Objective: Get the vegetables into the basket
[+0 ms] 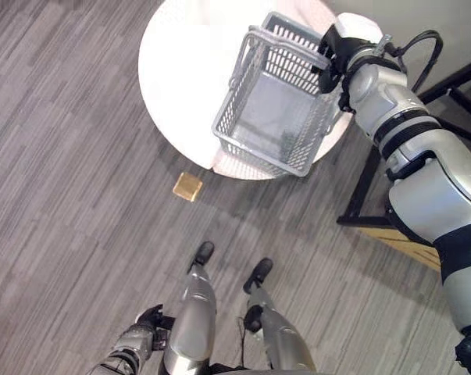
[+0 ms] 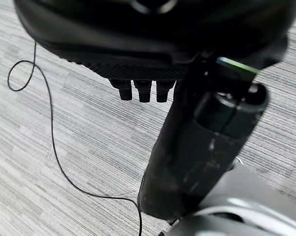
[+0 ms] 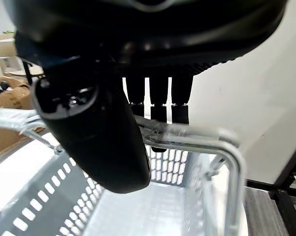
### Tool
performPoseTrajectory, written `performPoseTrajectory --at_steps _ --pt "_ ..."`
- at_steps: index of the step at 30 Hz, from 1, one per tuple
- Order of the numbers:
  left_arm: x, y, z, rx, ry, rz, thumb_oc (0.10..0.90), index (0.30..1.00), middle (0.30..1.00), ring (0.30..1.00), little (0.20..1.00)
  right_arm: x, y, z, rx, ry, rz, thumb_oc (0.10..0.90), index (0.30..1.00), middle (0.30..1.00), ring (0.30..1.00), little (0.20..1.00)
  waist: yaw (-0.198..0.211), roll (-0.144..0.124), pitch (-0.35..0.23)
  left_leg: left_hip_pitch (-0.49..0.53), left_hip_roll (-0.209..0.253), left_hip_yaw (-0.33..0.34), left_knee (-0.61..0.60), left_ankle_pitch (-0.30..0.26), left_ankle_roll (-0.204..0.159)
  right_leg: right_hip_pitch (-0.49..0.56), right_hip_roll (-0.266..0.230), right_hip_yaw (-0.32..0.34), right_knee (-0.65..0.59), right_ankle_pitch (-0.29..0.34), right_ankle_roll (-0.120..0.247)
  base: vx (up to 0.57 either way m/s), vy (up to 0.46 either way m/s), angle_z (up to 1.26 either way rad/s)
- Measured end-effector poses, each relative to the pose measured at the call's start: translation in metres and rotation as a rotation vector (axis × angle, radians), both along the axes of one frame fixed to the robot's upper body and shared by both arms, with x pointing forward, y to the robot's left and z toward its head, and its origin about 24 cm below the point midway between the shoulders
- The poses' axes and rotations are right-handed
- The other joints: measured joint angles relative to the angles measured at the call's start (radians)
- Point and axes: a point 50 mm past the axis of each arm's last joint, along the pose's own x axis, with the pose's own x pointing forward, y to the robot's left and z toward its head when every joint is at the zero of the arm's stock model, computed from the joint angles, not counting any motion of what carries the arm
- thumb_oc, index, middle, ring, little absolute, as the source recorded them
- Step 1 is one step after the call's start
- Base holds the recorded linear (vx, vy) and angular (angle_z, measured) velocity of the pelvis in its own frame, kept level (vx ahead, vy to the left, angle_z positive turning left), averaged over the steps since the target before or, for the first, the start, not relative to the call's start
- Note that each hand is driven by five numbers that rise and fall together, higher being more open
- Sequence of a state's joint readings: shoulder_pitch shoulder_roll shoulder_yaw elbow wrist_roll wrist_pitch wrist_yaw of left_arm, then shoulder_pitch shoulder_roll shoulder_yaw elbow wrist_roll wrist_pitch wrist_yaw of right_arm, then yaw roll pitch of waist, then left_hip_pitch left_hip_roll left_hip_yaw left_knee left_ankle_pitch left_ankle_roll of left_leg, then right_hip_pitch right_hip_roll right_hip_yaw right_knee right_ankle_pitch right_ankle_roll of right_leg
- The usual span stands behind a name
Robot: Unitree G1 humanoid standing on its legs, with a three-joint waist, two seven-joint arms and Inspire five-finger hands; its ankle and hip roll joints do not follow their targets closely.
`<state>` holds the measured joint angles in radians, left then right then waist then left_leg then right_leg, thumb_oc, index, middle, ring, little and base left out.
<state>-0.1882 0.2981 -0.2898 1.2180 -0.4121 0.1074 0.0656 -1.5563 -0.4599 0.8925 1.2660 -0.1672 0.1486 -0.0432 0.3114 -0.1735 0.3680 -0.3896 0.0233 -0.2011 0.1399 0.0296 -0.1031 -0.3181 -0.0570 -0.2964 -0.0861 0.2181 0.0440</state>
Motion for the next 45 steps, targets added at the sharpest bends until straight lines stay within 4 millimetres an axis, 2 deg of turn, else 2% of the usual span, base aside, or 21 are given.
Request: performPoseTrajectory --at_steps 5,6,9,12,13,14,16,17,22,27,30,32,34,37,41,45 --pt "-0.008 0.006 -0.002 0.015 0.044 0.014 0.9 1.0 1.0 1.0 1.0 0.002 0.023 -0.029 0.034 0.065 0.058 0.4 0.3 0.3 0.3 0.3 -0.037 -0.007 -0.002 0.049 -0.007 0.043 0.011 -0.009 0.013 0.034 -0.009 0.045 0.0 0.006 0.016 0.04 0.03 -0.25" --pt "-0.01 0.008 -0.003 0.005 0.05 0.044 0.9 1.0 1.0 1.0 1.0 0.002 0.029 -0.041 0.05 0.087 0.084 0.4 0.3 0.3 0.3 0.3 -0.048 -0.01 -0.004 0.076 -0.009 0.064 0.015 -0.016 0.02 0.054 -0.011 0.066 0.0 0.01 0.02 0.04 0.044 -0.34" --pt "-0.019 0.011 -0.005 0.006 0.082 0.07 0.9 1.0 1.0 1.0 1.0 -0.001 0.041 -0.057 0.089 0.107 0.155 0.4 0.3 0.3 0.3 0.3 -0.075 -0.014 -0.007 0.138 -0.013 0.098 0.01 -0.028 0.032 0.097 -0.013 0.099 0.0 0.016 0.02 0.06 0.049 -0.32" --pt "-0.036 0.017 -0.009 0.021 0.129 0.086 0.9 1.0 1.0 1.0 1.0 -0.006 0.052 -0.069 0.159 0.122 0.217 0.4 0.3 0.3 0.3 0.3 -0.093 -0.029 -0.023 0.194 -0.015 0.136 -0.011 -0.03 0.038 0.127 -0.017 0.135 0.0 0.02 0.022 0.07 0.045 -0.38" --pt "-0.037 0.019 -0.008 0.027 0.137 0.087 0.9 1.0 1.0 1.0 1.0 -0.007 0.054 -0.072 0.162 0.131 0.223 0.4 0.3 0.3 0.3 0.3 -0.118 -0.035 -0.037 0.206 -0.016 0.148 -0.014 -0.036 0.043 0.132 -0.019 0.147 0.0 0.02 0.023 0.05 0.038 -0.31" --pt "-0.046 0.021 -0.01 0.034 0.167 0.091 0.9 1.0 1.0 1.0 1.0 -0.009 0.058 -0.072 0.168 0.131 0.251 0.4 0.3 0.3 0.3 0.3 -0.125 -0.038 -0.039 0.227 -0.015 0.163 -0.027 -0.031 0.048 0.144 -0.021 0.158 0.0 0.02 0.024 0.04 0.008 -0.29" --pt "-0.055 0.021 -0.013 0.039 0.198 0.091 0.9 1.0 1.0 1.0 1.0 -0.013 0.062 -0.079 0.184 0.138 0.282 0.4 0.3 0.3 0.3 0.3 -0.157 -0.038 -0.074 0.245 -0.011 0.181 -0.038 -0.033 0.05 0.147 -0.024 0.176 0.0 0.019 0.026 0.06 0.014 -0.25" --pt "-0.061 0.021 -0.014 0.042 0.216 0.087 0.9 1.0 1.0 1.0 1.0 -0.013 0.062 -0.082 0.186 0.146 0.286 0.4 0.3 0.3 0.3 0.3 -0.16 -0.036 -0.084 0.251 -0.011 0.183 -0.042 -0.032 0.051 0.15 -0.024 0.178 0.0 0.019 0.027 0.06 0.007 -0.21" --pt "-0.083 0.012 -0.021 0.035 0.292 0.063 0.9 1.0 1.0 1.0 1.0 -0.024 0.057 -0.103 0.204 0.192 0.33 0.4 0.3 0.3 0.3 0.3 -0.202 0.001 -0.138 0.353 -0.004 0.227 -0.104 -0.028 0.056 0.202 -0.016 0.22 0.0 0.014 0.03 0.03 -0.018 -0.25" --pt "-0.103 0.001 -0.027 0.019 0.352 0.039 0.9 1.0 1.0 1.0 1.0 -0.032 0.033 -0.122 0.159 0.246 0.311 0.4 0.3 0.3 0.3 0.3 -0.239 0.071 -0.206 0.429 0.0 0.243 -0.162 -0.018 0.059 0.245 -0.008 0.232 0.0 -0.002 0.034 0.02 -0.035 -0.1" --pt "-0.107 -0.004 -0.028 0.008 0.36 0.036 0.9 1.0 1.0 1.0 1.0 -0.038 0.021 -0.131 0.118 0.267 0.301 0.4 0.3 0.3 0.3 0.3 -0.254 0.1 -0.237 0.452 0.004 0.249 -0.177 -0.016 0.058 0.254 -0.001 0.243 0.0 -0.005 0.032 -0.03 -0.037 -0.1" --pt "-0.107 -0.003 -0.028 0.01 0.358 0.037 0.9 1.0 1.0 1.0 1.0 -0.042 0.016 -0.136 0.112 0.276 0.299 0.4 0.3 0.3 0.3 0.3 -0.26 0.108 -0.246 0.465 0.006 0.26 -0.187 -0.016 0.058 0.262 0.001 0.245 0.0 -0.011 0.031 -0.05 -0.031 -0.1" --pt "-0.108 -0.005 -0.029 0.006 0.354 0.036 0.9 1.0 1.0 1.0 1.0 -0.046 0.011 -0.151 0.115 0.315 0.286 0.4 0.3 0.3 0.3 0.3 -0.275 0.122 -0.263 0.483 0.01 0.268 -0.2 -0.011 0.058 0.269 0.006 0.254 0.0 -0.012 0.031 -0.02 -0.021 -0.12" --pt "-0.103 -0.004 -0.028 0.013 0.338 0.02 0.9 1.0 1.0 1.0 1.0 -0.051 0.004 -0.165 0.117 0.359 0.272 0.4 0.3 0.3 0.3 0.3 -0.281 0.126 -0.266 0.486 0.015 0.271 -0.202 -0.007 0.057 0.27 0.011 0.257 0.0 -0.018 0.037 -0.03 -0.029 -0.05" --pt "-0.103 -0.011 -0.03 -0.001 0.333 0.006 0.9 1.0 1.0 1.0 1.0 -0.059 -0.002 -0.189 0.127 0.434 0.256 0.4 0.3 0.3 0.3 0.3 -0.284 0.145 -0.278 0.489 0.017 0.27 -0.203 -0.006 0.056 0.273 0.012 0.257 -0.001 -0.018 0.037 0.0 0.0 0.0" --pt "-0.103 -0.013 -0.03 0.002 0.336 -0.01 0.9 1.0 1.0 1.0 1.0 -0.069 -0.005 -0.211 0.136 0.508 0.247 0.4 0.3 0.3 0.3 0.3 -0.286 0.152 -0.28 0.501 0.022 0.279 -0.211 -0.002 0.055 0.278 0.019 0.26 -0.001 -0.022 0.026 -0.01 -0.007 -0.03"
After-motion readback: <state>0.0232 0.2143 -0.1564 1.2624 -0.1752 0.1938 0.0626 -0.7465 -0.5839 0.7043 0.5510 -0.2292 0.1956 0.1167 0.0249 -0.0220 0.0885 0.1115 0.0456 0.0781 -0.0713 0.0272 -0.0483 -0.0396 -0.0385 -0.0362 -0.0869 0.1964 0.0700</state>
